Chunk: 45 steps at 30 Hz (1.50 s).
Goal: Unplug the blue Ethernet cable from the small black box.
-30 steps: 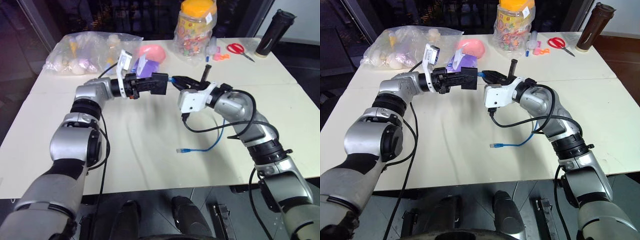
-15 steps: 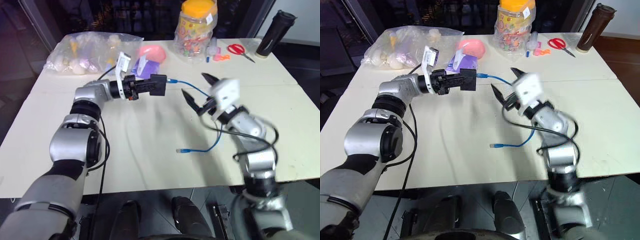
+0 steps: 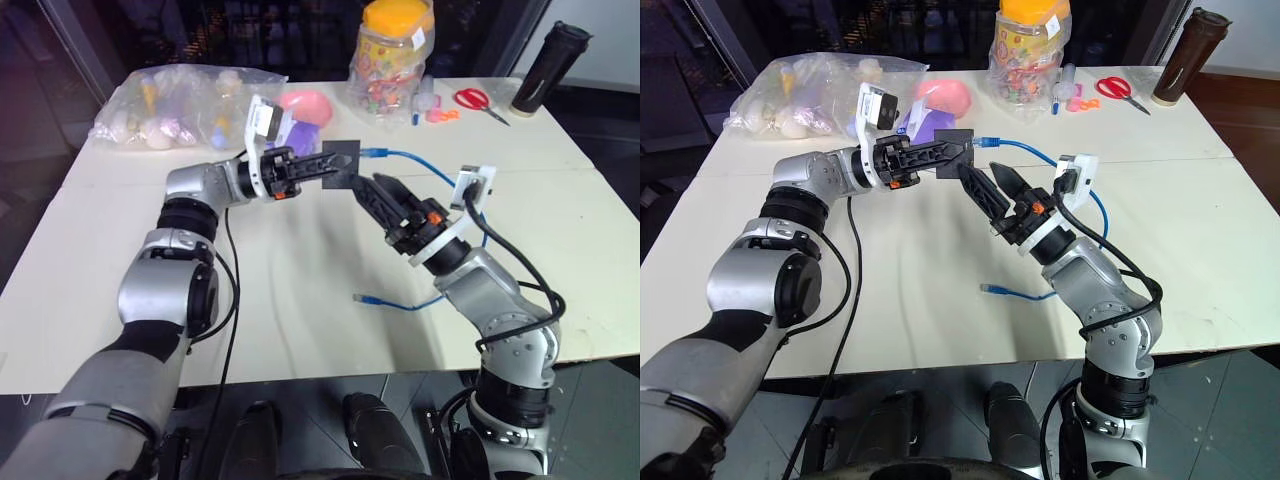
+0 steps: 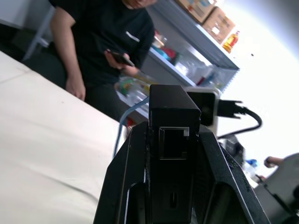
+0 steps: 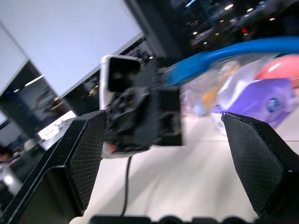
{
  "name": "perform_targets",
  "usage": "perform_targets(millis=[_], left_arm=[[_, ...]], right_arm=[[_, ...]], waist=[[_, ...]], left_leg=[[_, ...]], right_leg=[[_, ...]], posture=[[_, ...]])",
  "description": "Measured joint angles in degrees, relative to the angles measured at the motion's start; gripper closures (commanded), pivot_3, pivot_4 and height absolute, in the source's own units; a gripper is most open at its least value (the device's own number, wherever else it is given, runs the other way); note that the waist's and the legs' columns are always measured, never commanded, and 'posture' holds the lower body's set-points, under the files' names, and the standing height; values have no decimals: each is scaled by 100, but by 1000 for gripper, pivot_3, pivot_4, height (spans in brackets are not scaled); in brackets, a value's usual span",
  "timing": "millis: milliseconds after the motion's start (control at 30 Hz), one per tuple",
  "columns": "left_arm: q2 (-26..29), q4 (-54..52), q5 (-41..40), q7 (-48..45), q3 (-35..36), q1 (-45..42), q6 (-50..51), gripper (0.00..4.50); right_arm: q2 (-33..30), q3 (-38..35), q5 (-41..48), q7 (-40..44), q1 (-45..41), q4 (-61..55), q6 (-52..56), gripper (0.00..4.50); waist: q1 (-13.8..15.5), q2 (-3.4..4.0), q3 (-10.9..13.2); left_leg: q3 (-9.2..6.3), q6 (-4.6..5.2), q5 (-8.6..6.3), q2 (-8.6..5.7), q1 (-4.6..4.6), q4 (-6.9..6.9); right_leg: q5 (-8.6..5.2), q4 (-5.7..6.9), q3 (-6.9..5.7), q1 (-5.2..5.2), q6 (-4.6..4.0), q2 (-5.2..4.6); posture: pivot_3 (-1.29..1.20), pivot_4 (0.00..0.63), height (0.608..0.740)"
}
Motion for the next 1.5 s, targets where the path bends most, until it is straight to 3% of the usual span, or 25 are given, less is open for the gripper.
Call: perform_targets(millis=[333, 433, 567, 667, 1133, 1333, 1467, 1500], left_arm=[[33, -621, -337, -16, -289, 328, 396, 3988], [33, -722, -382, -16, -352, 369, 464, 3988], [39, -751, -406, -11, -375, 410, 477, 3988], [49, -779, -486, -50, -335, 454, 491, 3988], [76, -613, -407, 256, -350, 416, 232, 3988], [835, -161, -290, 574, 45, 268, -351, 3988], [618, -106, -156, 789, 30, 270, -699, 3988], [405, -154, 33, 1121, -31, 315, -1196, 3988]], right_arm=[[-36, 33, 261, -87, -105, 192, -249, 430], [-41, 91, 312, -101, -108, 201, -283, 1318], [-45, 190, 382, -56, -108, 207, -349, 3430], [-40, 216, 477, 3, -110, 201, -436, 4495], [-136, 229, 673, -188, -148, 570, -589, 4495], [-990, -1138, 813, -427, -195, 1513, -920, 4495], [-1080, -1141, 790, -416, -371, 1857, -919, 4495], [-1146, -1145, 664, -511, -581, 2185, -954, 4495]], waist=[[9, 0, 0], [6, 0, 0], [5, 0, 0], [2, 0, 0], [9, 0, 0], [13, 0, 0], [48, 0, 0], [64, 0, 0]], left_leg=[[2, 0, 0, 1, -2, 5], [2, 0, 0, 1, -2, 4], [2, 0, 0, 1, -3, 3], [3, 0, 0, 1, -2, 3], [3, 0, 0, 1, -3, 5], [9, 2, -1, 2, -2, -8], [10, 3, -2, 1, -4, -5], [12, 3, -2, 1, -6, 0]], right_leg=[[0, 0, 0, -1, 0, 0], [0, 0, 0, -1, 0, 1], [0, -1, 0, -2, 0, 1], [0, -2, 0, -2, 0, 1], [0, -4, 1, -2, 0, 0], [0, -14, 4, -2, 0, -1], [0, -13, 3, -3, 1, -2], [0, -15, 4, -1, 1, -5]], posture=[[0, 150, 740], [0, 150, 740], [0, 150, 740], [0, 150, 740], [0, 150, 740], [0, 150, 740], [0, 150, 740], [0, 150, 740]])
